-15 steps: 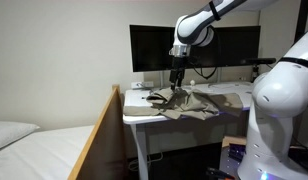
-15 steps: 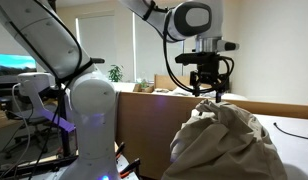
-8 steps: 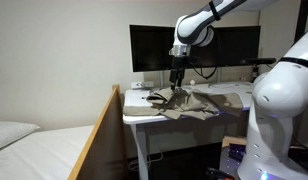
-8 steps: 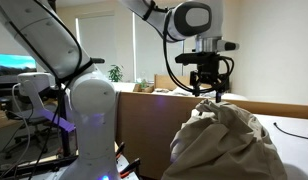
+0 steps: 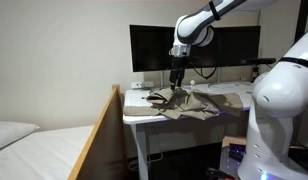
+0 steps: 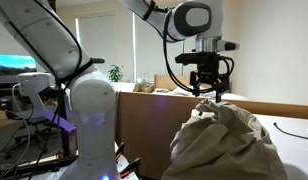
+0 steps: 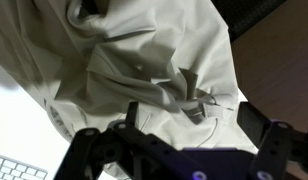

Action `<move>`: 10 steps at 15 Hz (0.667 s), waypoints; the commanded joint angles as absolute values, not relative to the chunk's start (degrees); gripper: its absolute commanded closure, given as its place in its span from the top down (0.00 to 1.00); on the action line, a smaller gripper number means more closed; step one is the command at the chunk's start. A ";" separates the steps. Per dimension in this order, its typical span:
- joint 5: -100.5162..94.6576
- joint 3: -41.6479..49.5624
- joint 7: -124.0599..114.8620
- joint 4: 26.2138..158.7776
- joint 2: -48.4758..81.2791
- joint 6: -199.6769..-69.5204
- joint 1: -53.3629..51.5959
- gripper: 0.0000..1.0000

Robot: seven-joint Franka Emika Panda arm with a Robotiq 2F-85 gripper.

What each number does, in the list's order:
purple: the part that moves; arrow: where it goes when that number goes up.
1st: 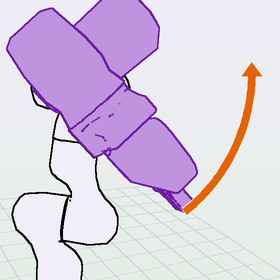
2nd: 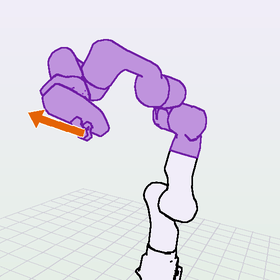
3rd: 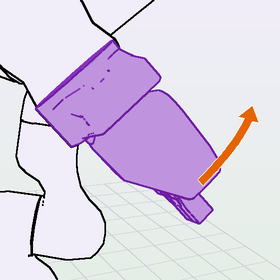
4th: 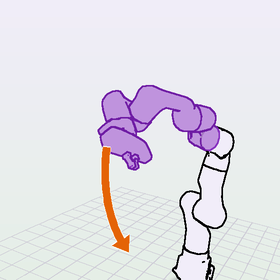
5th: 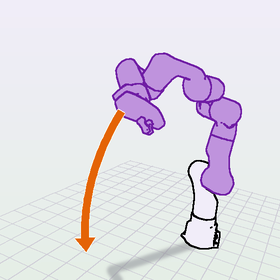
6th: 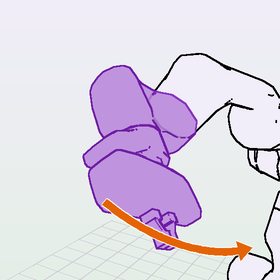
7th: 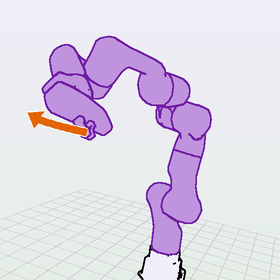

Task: Take the trousers off of the table and put it on the bed

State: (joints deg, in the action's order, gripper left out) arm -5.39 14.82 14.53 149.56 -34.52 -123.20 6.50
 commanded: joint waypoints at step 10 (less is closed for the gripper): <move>-9.77 6.56 8.34 125.94 -11.27 -117.53 5.35 1.00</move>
State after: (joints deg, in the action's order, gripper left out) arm -8.00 8.84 11.48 133.38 -19.43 -120.35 5.51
